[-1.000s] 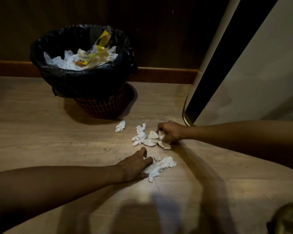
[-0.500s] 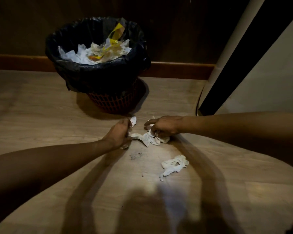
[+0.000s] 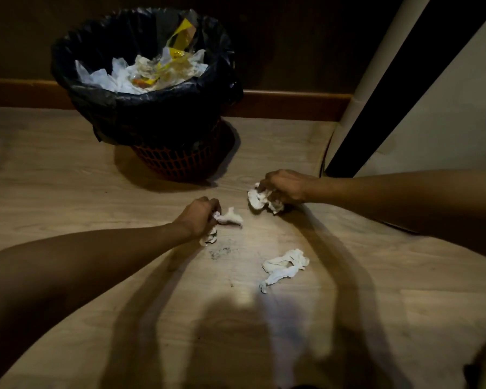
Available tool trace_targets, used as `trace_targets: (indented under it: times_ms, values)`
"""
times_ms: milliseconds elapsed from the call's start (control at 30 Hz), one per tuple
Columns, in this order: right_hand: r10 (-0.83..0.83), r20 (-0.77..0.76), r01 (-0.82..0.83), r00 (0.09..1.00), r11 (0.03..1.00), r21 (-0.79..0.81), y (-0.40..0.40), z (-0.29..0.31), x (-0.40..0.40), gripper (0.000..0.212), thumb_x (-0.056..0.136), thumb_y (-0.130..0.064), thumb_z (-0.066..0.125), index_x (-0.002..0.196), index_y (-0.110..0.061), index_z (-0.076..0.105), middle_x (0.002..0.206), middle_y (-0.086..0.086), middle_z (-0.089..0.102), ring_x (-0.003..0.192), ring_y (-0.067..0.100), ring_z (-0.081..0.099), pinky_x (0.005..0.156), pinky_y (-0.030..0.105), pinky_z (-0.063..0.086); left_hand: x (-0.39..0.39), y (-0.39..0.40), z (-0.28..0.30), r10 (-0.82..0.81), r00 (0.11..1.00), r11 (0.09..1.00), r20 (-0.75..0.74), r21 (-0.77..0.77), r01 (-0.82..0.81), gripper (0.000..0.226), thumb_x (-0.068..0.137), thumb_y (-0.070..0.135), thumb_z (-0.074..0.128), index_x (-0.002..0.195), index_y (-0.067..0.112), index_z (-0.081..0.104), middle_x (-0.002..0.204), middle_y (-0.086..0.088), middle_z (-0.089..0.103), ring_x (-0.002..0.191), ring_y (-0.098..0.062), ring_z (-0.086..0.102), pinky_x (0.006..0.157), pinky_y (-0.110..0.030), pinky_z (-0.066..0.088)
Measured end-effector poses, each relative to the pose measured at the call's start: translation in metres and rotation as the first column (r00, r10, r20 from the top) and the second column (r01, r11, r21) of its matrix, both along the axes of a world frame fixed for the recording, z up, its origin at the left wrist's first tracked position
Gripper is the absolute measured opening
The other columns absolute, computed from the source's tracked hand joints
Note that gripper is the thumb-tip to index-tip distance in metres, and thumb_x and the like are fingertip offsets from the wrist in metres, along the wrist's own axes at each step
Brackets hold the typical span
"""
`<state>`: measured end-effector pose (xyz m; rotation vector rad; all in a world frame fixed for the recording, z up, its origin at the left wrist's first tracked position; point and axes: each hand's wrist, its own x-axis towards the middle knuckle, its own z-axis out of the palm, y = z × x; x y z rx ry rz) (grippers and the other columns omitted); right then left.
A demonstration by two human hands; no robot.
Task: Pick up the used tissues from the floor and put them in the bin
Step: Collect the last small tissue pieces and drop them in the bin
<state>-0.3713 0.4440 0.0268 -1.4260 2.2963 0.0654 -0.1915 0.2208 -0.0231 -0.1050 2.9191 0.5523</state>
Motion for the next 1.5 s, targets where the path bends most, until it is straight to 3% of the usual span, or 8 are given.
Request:
trace_targets:
  times_ms: [167,300,400,500,567,767,1067,1500]
  values:
    - [-0.093,-0.053,0.094,0.994,0.995,0.036,0.023,-0.004,-0.018,0.042,0.084,-0.020,0.071,0.126,-0.016,0.064,0.122,0.011,0.065,0.114,0.030,0.061,0.089,0.031,0.047,0.021,0.045,0.015,-0.269,0.955,0.958,-0.125,0.065,0.278,0.021,0.090,0.012,0.050,0.104,0.006,0.063,0.106,-0.012,0.052,0.080,-0.026,0.056,0.066,-0.015,0.039]
    - [-0.069,-0.072,0.076,0.995,0.992,0.100,0.033,-0.008,-0.020,0.044,0.084,-0.014,0.067,0.128,-0.016,0.063,0.126,0.012,0.063,0.117,0.031,0.059,0.088,0.030,0.044,0.026,0.083,0.021,-0.637,0.764,0.768,-0.102,0.004,0.640,0.018,0.093,0.015,0.050,0.108,0.018,0.059,0.134,0.001,0.042,0.072,-0.012,0.062,0.065,-0.022,0.050]
    - [-0.044,-0.071,0.052,0.997,0.992,0.114,0.033,-0.008,-0.020,0.044,0.086,-0.014,0.066,0.130,-0.016,0.061,0.127,0.012,0.062,0.118,0.030,0.058,0.084,0.027,0.041,0.025,0.111,0.030,-0.750,0.659,0.656,-0.055,0.059,0.752,0.018,0.093,0.014,0.053,0.108,0.017,0.061,0.143,0.000,0.037,0.081,-0.016,0.064,0.068,-0.032,0.053]
    - [-0.010,-0.056,0.017,0.998,0.992,0.122,0.033,-0.007,-0.017,0.041,0.087,-0.016,0.066,0.128,-0.016,0.062,0.125,0.011,0.064,0.114,0.031,0.060,0.086,0.030,0.045,0.017,0.126,0.024,-0.804,0.592,0.589,-0.055,0.062,0.805,0.015,0.092,0.017,0.057,0.102,0.014,0.067,0.153,-0.007,0.033,0.116,-0.019,0.055,0.084,-0.027,0.049]
    - [0.019,-0.046,-0.013,0.999,0.991,0.134,0.034,-0.006,-0.014,0.039,0.087,-0.016,0.064,0.126,-0.015,0.062,0.123,0.012,0.064,0.112,0.031,0.060,0.086,0.032,0.046,0.011,0.130,0.017,-0.798,0.603,0.602,-0.008,0.061,0.796,0.012,0.087,0.017,0.062,0.096,0.015,0.068,0.157,-0.009,0.028,0.130,-0.025,0.043,0.095,-0.030,0.044]
    - [0.056,-0.028,-0.050,0.998,0.984,0.170,0.040,-0.004,-0.007,0.040,0.090,-0.017,0.064,0.130,-0.012,0.059,0.125,0.013,0.062,0.111,0.030,0.060,0.086,0.032,0.047,-0.002,0.148,0.014,-0.788,0.590,0.601,0.179,0.011,0.799,0.020,0.080,0.015,0.070,0.100,0.012,0.068,0.151,-0.009,0.038,0.125,-0.030,0.041,0.097,-0.040,0.044]
    - [0.059,-0.062,-0.047,0.996,0.984,0.170,0.034,0.014,0.000,0.041,0.089,-0.018,0.066,0.129,-0.015,0.060,0.124,0.009,0.064,0.110,0.027,0.061,0.083,0.031,0.046,0.015,0.124,0.026,-0.704,0.633,0.682,0.322,0.056,0.730,0.020,0.077,0.005,0.067,0.097,0.006,0.064,0.107,-0.011,0.058,0.094,-0.029,0.058,0.074,-0.029,0.043]
    - [0.021,-0.120,-0.020,0.993,1.000,0.008,-0.007,0.073,0.019,0.037,0.088,-0.019,0.066,0.125,-0.018,0.064,0.118,0.006,0.069,0.105,0.023,0.065,0.087,0.038,0.054,0.069,-0.038,0.117,-0.222,0.963,0.958,0.150,-0.150,0.244,0.021,0.073,0.010,0.074,0.093,0.004,0.069,0.100,-0.014,0.067,0.090,-0.030,0.065,0.071,-0.020,0.036]
